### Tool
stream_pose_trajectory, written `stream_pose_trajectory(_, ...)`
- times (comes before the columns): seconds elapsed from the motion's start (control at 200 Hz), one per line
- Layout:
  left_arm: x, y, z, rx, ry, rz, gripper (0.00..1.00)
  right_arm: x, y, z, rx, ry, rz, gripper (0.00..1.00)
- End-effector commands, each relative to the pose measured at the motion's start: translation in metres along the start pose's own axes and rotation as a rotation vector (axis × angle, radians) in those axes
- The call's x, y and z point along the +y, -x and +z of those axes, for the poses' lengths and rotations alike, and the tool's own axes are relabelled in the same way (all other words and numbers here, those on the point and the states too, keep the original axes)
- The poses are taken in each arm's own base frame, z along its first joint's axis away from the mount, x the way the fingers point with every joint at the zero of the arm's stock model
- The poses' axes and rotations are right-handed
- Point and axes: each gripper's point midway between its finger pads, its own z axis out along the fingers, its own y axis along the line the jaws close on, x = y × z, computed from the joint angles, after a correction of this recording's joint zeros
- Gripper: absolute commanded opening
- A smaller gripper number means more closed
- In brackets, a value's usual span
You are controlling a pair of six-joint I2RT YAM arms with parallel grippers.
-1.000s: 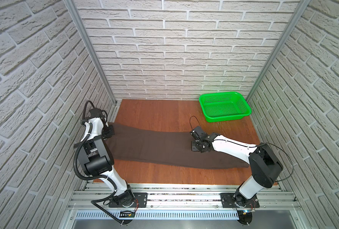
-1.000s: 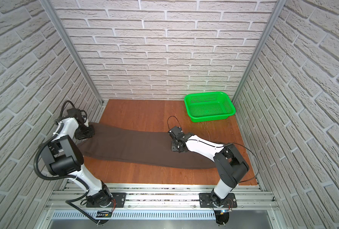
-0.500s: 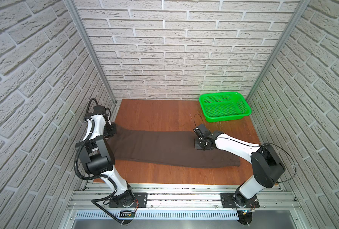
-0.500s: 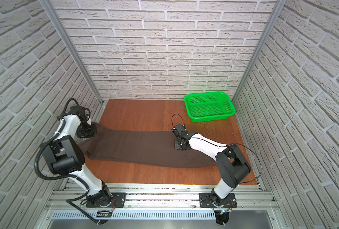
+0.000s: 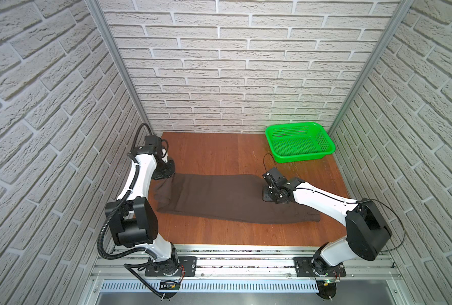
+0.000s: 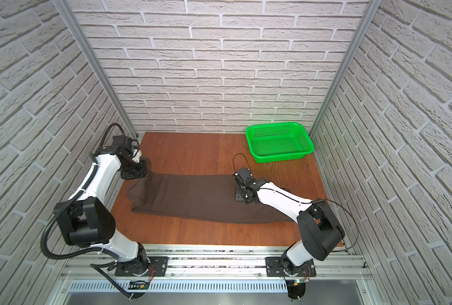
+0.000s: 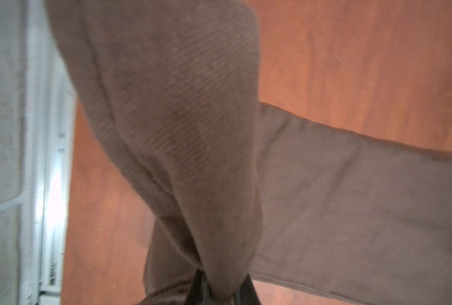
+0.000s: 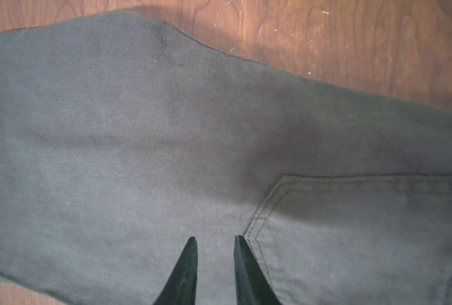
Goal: Fold and stack the trousers
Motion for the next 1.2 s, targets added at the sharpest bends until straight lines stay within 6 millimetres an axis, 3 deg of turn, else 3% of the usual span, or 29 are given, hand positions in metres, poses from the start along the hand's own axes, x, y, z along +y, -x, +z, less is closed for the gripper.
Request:
stream_pose_trajectory(0.0, -0.030, -0.011, 0.005, 0.024, -0.025, -0.033, 0.00, -0.002, 0.003, -0.010, -0.037, 0.010, 0.020, 0.27)
stream_pose_trajectory(0.215, -0.089, -0.026, 0.025, 0.055, -0.050, 0.011, 0.00, -0.008, -0.002, -0.016, -0.049, 0.015, 0.022, 0.27)
stream_pose_trajectory(0.39, -0.120, -0.048, 0.034, 0.091, -0.036, 0.059, 0.00, -0.012, -0.005, -0.013, -0.045, 0.002, 0.020, 0.27)
stream_pose_trajectory(0.765, -0.166, -0.057, 0.050, 0.042, -0.046, 0.046, 0.00, -0.005, -0.009, 0.008, -0.009, 0.016, 0.044, 0.27)
stream_pose_trajectory(1.01, -0.187, -0.065, 0.066, 0.071, -0.042, 0.055, 0.00, -0.006, -0.010, 0.004, -0.007, 0.014, 0.046, 0.27)
stream_pose_trajectory(1.195, -0.202, -0.072, 0.067, 0.076, -0.037, 0.082, 0.00, -0.007, -0.007, -0.001, -0.018, 0.010, 0.044, 0.27)
